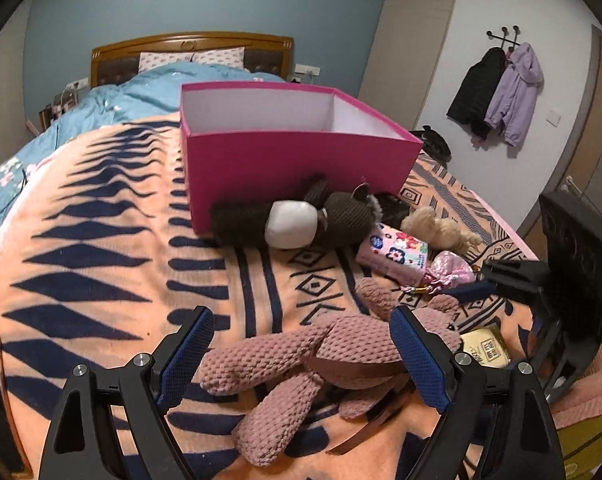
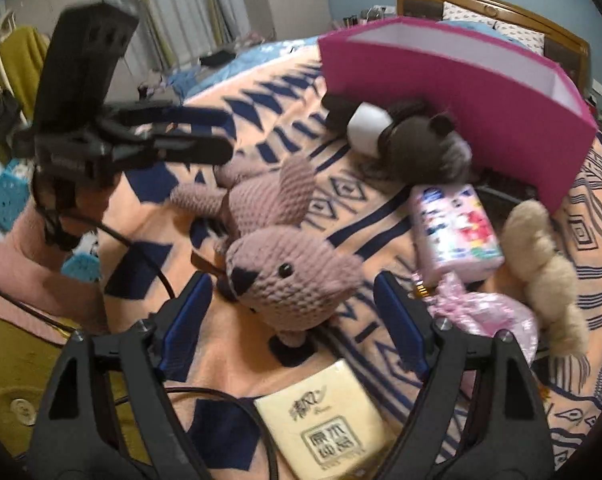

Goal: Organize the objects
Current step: 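Grasp the pink knitted bear with the right tool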

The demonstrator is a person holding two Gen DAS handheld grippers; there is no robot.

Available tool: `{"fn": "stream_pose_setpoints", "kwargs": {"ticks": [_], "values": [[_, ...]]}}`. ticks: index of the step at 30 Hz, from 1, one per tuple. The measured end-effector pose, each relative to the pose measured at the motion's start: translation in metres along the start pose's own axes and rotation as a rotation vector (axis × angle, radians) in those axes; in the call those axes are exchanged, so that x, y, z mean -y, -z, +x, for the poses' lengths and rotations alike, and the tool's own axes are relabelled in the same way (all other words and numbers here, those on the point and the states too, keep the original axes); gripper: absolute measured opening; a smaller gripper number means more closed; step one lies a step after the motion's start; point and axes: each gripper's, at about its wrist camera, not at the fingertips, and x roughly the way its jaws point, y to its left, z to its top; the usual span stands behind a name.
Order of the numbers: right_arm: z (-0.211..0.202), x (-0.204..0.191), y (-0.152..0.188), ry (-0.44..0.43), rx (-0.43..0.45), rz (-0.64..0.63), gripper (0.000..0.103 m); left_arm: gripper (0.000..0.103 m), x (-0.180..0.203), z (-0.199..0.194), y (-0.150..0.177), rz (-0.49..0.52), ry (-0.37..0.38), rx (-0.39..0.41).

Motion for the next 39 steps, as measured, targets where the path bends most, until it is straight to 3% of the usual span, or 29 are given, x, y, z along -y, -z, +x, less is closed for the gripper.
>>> {"fn": "stream_pose_setpoints", "kwargs": {"ticks": [1, 3, 5, 18, 25, 35, 39], "values": [[0.005, 0.000, 0.000, 0.003, -0.009, -0.001, 0.082, 0.091, -0.001, 0.001, 0.001, -0.006, 0.002, -0.002], [0.015, 0.003, 0.000, -0.005, -0.029, 0.021, 0.066, 0.091, -0.002, 0.002, 0.002, -0.013, 0.004, -0.005], [0.018, 0.008, -0.001, -0.025, -0.030, 0.042, 0.062, 0.091, -0.002, 0.004, 0.003, -0.014, 0.004, -0.008], [-0.010, 0.068, -0.027, -0.020, 0.115, 0.214, 0.060, 0.091, 0.011, 0.014, 0.001, 0.053, 0.032, -0.023], [-0.010, 0.085, -0.025, -0.034, 0.105, 0.274, 0.061, 0.088, 0.025, 0.041, 0.002, 0.090, 0.058, -0.081], [-0.009, 0.084, -0.033, 0.072, 0.112, 0.254, 0.069, 0.084, 0.040, 0.065, -0.001, 0.144, -0.012, -0.105], [-0.008, 0.087, -0.033, 0.073, 0.123, 0.265, 0.064, 0.078, 0.039, 0.063, -0.002, 0.132, 0.005, -0.105]]}}
